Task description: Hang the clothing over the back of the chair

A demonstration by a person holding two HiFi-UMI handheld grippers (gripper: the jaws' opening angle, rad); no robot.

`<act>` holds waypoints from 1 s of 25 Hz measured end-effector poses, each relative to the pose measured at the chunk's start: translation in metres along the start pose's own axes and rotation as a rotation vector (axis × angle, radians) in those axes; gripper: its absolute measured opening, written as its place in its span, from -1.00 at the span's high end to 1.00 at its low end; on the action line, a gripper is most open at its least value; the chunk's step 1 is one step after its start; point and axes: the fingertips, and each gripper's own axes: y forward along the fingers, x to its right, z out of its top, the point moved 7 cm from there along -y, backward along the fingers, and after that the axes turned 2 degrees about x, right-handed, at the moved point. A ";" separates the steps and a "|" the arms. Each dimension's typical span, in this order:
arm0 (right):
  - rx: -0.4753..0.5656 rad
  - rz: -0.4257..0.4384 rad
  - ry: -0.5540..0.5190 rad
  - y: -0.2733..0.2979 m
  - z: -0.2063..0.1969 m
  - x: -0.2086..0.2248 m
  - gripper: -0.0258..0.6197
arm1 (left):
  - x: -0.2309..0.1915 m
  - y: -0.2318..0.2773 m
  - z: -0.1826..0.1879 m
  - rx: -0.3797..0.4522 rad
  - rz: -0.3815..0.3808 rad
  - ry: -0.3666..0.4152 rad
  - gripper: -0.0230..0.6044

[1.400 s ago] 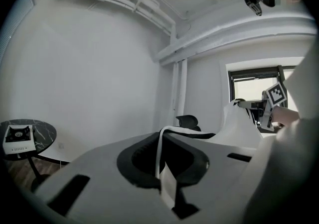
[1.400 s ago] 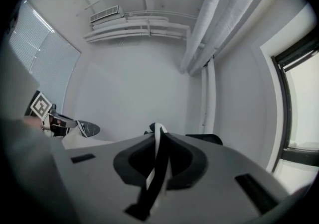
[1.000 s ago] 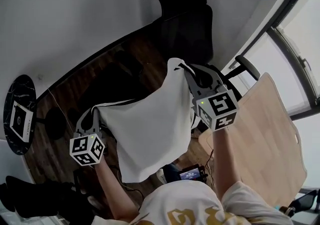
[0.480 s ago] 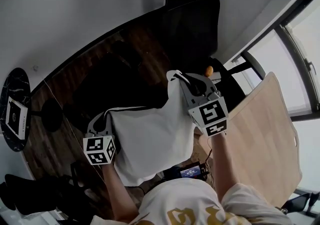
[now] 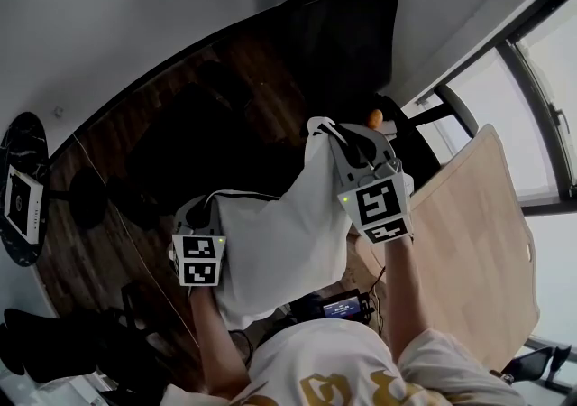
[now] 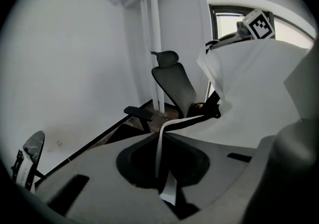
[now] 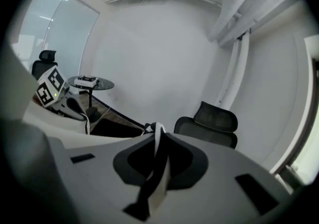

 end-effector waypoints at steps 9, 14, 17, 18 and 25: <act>-0.156 0.071 -0.106 0.001 -0.023 -0.009 0.73 | 0.015 0.010 -0.020 -0.133 -0.100 0.013 0.54; -0.175 0.102 -0.061 0.001 -0.029 -0.013 0.68 | 0.020 0.014 -0.017 -0.107 -0.136 0.007 0.35; -0.174 0.131 -0.016 -0.002 -0.033 -0.017 0.61 | 0.023 0.014 -0.016 -0.107 -0.152 0.002 0.18; -0.169 0.139 -0.001 -0.004 -0.033 -0.017 0.58 | 0.023 0.013 -0.015 -0.108 -0.145 0.007 0.13; -0.105 0.162 0.106 -0.025 -0.029 -0.011 0.40 | 0.011 0.004 -0.001 -0.074 -0.073 0.015 -0.12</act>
